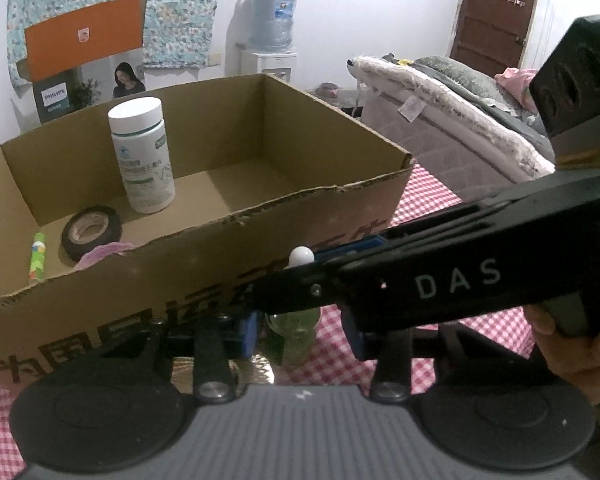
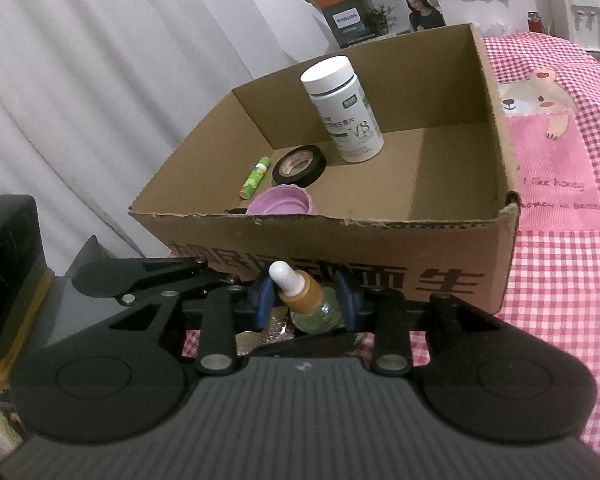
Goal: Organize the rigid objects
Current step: 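Close the right gripper on the green dropper bottle beside the box, then carry the dropper bottle with the right gripper into the box and release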
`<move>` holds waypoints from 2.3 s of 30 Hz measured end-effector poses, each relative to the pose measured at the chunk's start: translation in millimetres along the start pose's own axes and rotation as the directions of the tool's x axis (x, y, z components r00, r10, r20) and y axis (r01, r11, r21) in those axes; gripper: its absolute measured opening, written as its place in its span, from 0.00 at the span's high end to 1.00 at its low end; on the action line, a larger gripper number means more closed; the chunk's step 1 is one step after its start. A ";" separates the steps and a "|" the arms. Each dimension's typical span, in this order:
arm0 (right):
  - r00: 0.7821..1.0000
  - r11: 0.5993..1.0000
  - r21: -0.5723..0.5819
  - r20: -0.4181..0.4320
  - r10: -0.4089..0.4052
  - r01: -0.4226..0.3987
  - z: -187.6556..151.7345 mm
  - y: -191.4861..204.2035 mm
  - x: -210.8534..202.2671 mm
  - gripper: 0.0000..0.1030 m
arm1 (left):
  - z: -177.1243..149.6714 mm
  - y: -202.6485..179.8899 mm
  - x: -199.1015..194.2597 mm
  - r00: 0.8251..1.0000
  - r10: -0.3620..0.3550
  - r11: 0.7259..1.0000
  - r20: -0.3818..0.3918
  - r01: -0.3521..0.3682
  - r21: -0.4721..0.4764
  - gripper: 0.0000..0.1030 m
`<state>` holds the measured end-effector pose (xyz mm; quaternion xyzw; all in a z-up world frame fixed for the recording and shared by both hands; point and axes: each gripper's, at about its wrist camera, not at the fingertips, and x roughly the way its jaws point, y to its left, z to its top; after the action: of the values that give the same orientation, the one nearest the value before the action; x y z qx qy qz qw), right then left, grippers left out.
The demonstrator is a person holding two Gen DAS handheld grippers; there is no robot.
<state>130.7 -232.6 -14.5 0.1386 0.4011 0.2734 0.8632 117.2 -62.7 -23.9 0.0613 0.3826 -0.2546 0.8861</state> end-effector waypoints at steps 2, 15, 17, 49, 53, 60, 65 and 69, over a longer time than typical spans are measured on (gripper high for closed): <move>1.000 1.000 0.002 0.000 -0.006 0.006 -1.3 -1.7 -3.3 0.70 | 1.0 -3.1 1.0 1.000 -0.008 1.000 0.002 0.008 -0.001 0.58; 0.997 0.997 0.050 0.026 -0.066 0.065 -17.4 -17.8 -32.0 0.70 | -3.1 -28.3 7.8 0.995 -0.096 0.995 0.031 0.094 0.037 0.58; 0.997 0.996 0.052 0.026 -0.069 0.067 -18.5 -19.3 -33.8 0.70 | -5.4 -33.3 8.4 0.996 -0.072 0.996 0.043 0.069 0.064 0.58; 0.996 0.994 -0.063 -0.003 -0.091 0.091 -15.8 -15.5 -20.0 0.72 | -12.4 -49.7 41.0 1.000 0.028 0.991 -0.006 -0.027 0.130 0.68; 0.995 0.992 -0.068 0.012 -0.102 0.103 -16.9 -12.7 -26.7 0.78 | -12.9 -54.9 34.8 1.000 0.018 0.989 -0.002 -0.018 0.144 0.68; 0.993 0.989 -0.100 0.059 -0.102 0.108 -15.8 6.9 -53.0 0.81 | -9.1 -61.9 2.6 0.998 0.007 0.989 0.055 -0.016 0.148 0.68; 0.990 0.982 -0.164 0.121 -0.073 0.092 -4.0 37.2 -82.6 0.81 | 6.6 -60.8 -37.5 0.990 0.021 0.987 0.136 -0.042 0.155 0.68; 0.987 0.971 -0.229 0.158 -0.034 0.070 23.6 60.5 -99.9 0.81 | 33.1 -52.4 -62.0 0.981 0.048 0.988 0.187 -0.074 0.137 0.68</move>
<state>74.2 -242.2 90.0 0.0462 0.3022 0.2845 0.9086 76.7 -92.9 47.7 0.1131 0.2782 -0.2586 0.9181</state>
